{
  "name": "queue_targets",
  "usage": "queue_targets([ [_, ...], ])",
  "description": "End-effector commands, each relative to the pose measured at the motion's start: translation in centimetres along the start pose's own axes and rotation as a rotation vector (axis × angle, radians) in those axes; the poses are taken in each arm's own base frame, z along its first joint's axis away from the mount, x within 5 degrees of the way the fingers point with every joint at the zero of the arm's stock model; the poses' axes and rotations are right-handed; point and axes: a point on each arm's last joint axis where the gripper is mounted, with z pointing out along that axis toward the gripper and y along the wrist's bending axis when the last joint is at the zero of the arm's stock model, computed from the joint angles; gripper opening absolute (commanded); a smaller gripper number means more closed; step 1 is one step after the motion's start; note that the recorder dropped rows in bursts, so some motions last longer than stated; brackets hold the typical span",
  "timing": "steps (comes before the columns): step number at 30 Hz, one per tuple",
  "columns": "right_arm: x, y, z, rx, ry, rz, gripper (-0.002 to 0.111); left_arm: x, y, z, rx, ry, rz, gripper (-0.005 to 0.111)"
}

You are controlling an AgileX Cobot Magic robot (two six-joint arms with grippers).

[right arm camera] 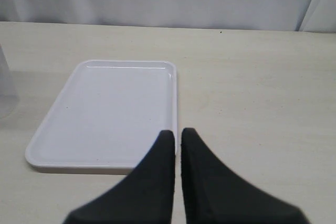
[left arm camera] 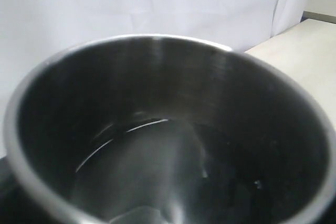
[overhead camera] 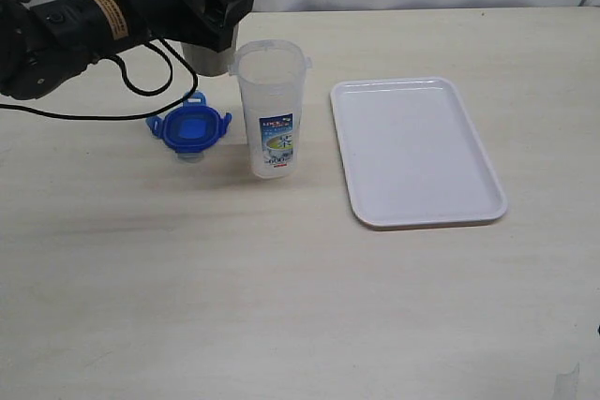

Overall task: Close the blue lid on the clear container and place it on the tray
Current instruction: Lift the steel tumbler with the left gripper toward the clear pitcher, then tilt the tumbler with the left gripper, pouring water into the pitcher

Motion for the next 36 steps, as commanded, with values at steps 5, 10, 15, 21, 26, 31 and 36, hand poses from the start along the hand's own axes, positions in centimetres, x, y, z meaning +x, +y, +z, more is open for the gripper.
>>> queue_targets([
  [5, 0.03, -0.03, -0.01, 0.005, -0.005, -0.002, 0.005, -1.92, -0.60, -0.08, 0.068, -0.126, 0.055, 0.000],
  [10, 0.03, -0.03, -0.01, 0.005, -0.005, -0.002, 0.005, -2.02, -0.69, -0.10, 0.078, -0.137, 0.059, 0.000],
  [15, 0.03, -0.03, -0.01, 0.005, -0.005, -0.002, 0.005, -2.02, -0.91, -0.12, 0.101, -0.140, 0.082, 0.000],
  [21, 0.03, -0.03, -0.01, 0.005, -0.005, -0.002, 0.005, -2.02, -1.04, -0.14, 0.111, -0.143, 0.134, 0.000],
  [26, 0.03, -0.03, -0.01, 0.005, -0.005, -0.002, 0.005, -1.96, -1.03, -0.13, 0.109, -0.139, 0.175, 0.000],
  [31, 0.03, -0.03, -0.01, 0.005, -0.005, -0.002, 0.005, -1.96, -1.05, -0.13, 0.107, -0.141, 0.215, 0.000],
  [36, 0.03, -0.03, -0.01, 0.005, -0.005, -0.002, 0.005, -1.87, -1.17, -0.14, 0.116, -0.138, 0.298, 0.000],
])
